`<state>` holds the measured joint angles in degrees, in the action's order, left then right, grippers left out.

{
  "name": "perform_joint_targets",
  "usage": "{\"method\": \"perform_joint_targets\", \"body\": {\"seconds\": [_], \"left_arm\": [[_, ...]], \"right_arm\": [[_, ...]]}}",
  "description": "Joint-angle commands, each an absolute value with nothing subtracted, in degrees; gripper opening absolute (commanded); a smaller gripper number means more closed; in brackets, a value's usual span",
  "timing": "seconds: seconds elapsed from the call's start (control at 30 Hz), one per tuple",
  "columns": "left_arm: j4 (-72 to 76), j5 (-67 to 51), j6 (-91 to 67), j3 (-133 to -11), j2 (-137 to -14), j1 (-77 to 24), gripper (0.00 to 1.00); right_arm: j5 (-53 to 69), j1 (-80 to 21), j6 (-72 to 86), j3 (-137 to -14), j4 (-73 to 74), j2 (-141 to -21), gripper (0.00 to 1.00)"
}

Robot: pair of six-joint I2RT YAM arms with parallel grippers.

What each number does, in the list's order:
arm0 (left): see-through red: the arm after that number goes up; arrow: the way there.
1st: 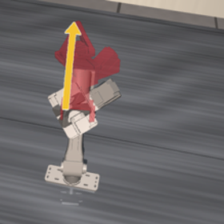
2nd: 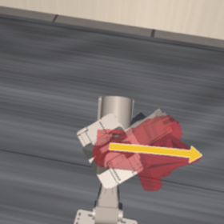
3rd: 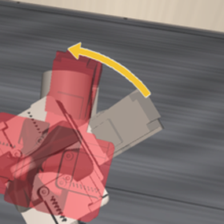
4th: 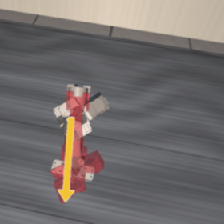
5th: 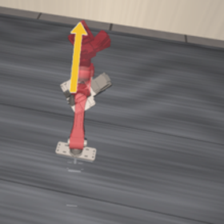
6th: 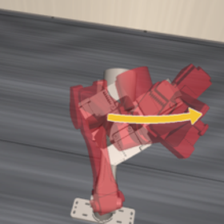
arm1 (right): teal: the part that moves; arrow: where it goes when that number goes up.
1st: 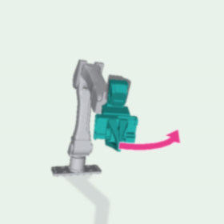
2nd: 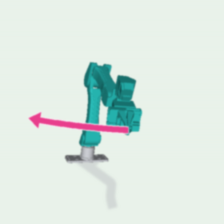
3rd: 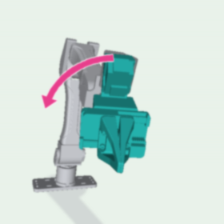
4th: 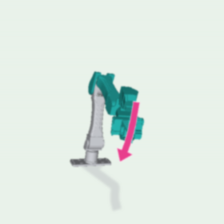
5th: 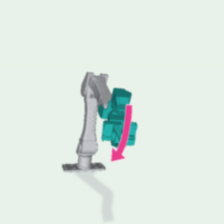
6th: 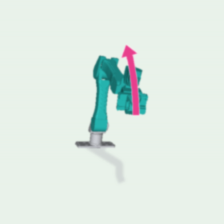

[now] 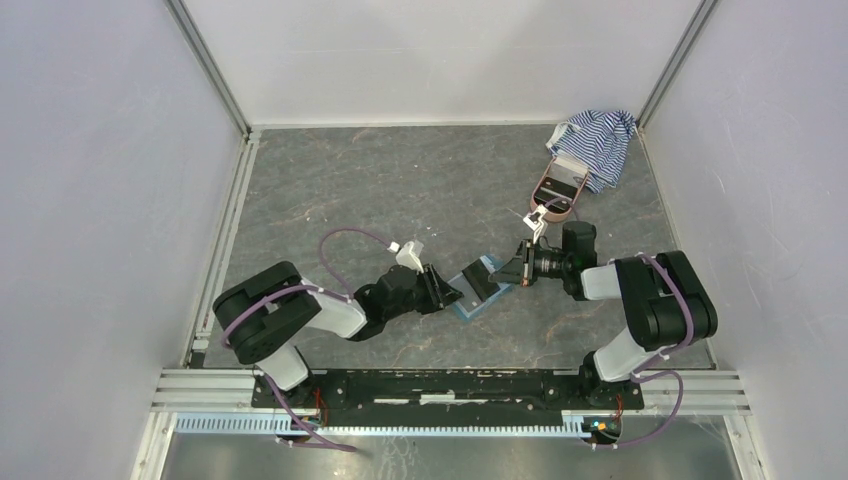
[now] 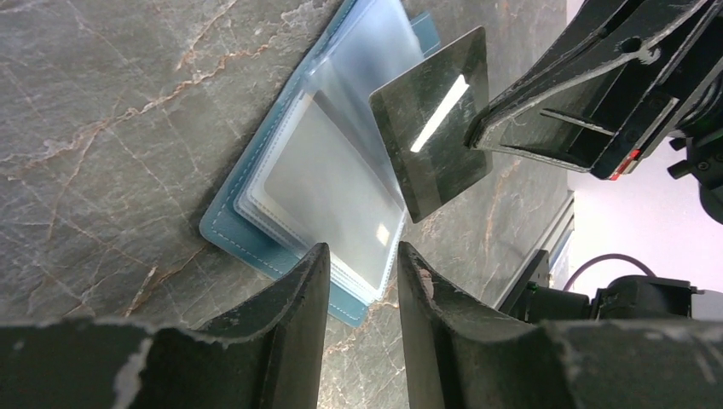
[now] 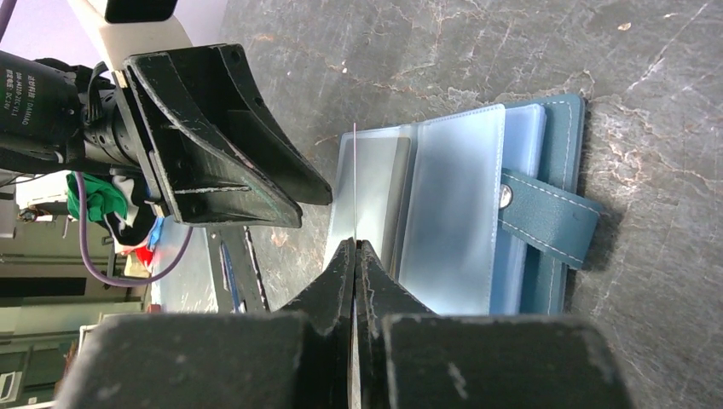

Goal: Put the credit cards into the card holder
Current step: Insert the credit card into the card holder.

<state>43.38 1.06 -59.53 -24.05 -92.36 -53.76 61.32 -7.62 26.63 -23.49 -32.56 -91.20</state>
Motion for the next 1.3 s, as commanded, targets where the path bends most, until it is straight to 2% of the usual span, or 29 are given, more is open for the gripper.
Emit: {"method": "perform_joint_targets", "body": {"seconds": [0.0, 0.5, 1.27], "left_arm": [[47.25, 0.37, -59.73, -25.28, -94.34, -53.96, 0.42], [47.32, -1.30, -59.51, -26.36, -92.90, -53.96, 0.40], [48.52, -2.02, -59.01, -26.99, -97.09, -53.88, 0.40]], "right_arm": [[61.08, -7.38, 24.38, -24.77, -32.72, -91.97, 0.00], [61.08, -5.98, 24.12, -25.40, -32.61, -93.78, 0.00], [61.67, -4.71, 25.96, -25.40, -34.54, -96.19, 0.00]]}}
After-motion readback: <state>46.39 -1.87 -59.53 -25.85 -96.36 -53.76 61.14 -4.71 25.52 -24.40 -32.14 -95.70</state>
